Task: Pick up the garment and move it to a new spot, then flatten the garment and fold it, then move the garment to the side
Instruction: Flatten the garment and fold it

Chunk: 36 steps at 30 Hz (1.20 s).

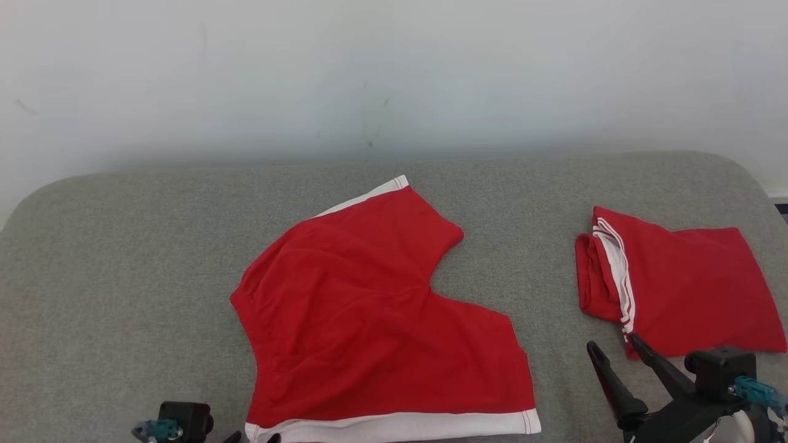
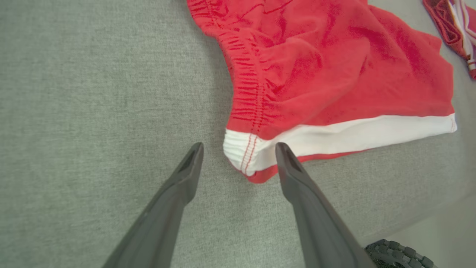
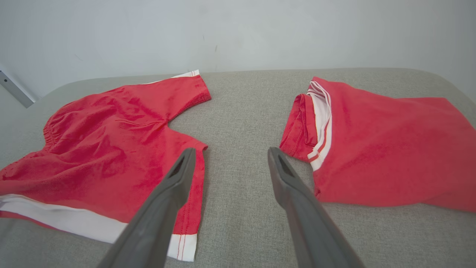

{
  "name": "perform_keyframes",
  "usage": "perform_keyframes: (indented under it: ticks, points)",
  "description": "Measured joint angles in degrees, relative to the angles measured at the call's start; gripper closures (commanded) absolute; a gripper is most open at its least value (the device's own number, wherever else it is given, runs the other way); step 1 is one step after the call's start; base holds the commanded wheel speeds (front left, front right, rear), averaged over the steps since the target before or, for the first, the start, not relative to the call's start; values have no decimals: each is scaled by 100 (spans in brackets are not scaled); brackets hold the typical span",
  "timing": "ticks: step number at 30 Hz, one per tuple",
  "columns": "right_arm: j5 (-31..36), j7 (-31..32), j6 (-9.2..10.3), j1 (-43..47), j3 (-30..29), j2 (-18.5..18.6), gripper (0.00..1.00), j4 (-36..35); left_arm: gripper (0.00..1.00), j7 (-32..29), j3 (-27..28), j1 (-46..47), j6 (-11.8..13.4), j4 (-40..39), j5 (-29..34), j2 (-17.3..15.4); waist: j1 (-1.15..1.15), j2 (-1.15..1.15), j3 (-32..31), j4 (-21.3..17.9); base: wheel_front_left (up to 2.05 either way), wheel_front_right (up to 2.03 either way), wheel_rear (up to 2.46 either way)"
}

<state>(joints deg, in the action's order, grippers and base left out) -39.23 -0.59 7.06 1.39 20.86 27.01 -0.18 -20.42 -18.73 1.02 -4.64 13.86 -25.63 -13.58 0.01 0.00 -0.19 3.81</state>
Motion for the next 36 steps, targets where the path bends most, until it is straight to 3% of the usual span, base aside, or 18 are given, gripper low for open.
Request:
perform_keyframes:
  ticks: [1, 2, 3, 4, 13, 17, 36]
  points:
    - [0, 10, 0, -21, 7, 0, 0, 5, 0, -16, -32, 29, -1, 69, 10, 7, 0, 0, 6, -14, 0, 0, 0]
    - [0, 11, 0, -44, 8, 0, 0, 5, 20, -23, -64, 51, -15, 143, 34, 14, 0, 0, 13, -28, 0, 0, 0]
    - [0, 13, 0, -61, 2, 7, 0, 5, 93, -23, -102, 71, -48, 259, 40, 41, 0, 0, 28, -46, 0, 0, 0]
    - [0, 14, 0, -61, -1, 9, 0, 7, 100, -23, -123, 91, -55, 319, 40, 55, 0, 0, 34, -51, 0, 0, 0]
    - [1, 70, -2, -53, 18, 45, 0, 20, 100, 109, -297, 341, -144, 595, 119, 99, 0, 0, 37, 25, 0, 0, 0]
    - [-48, 335, -107, -38, 270, 9, 0, 82, 100, 193, -326, 357, -145, 623, 200, 123, 0, 0, 46, 72, 0, 0, 0]
    - [-149, 1226, -354, -162, 1077, -369, 0, 1221, 100, 578, -498, 538, -194, 962, 190, 364, -2, 0, 15, 412, 0, 0, 0]
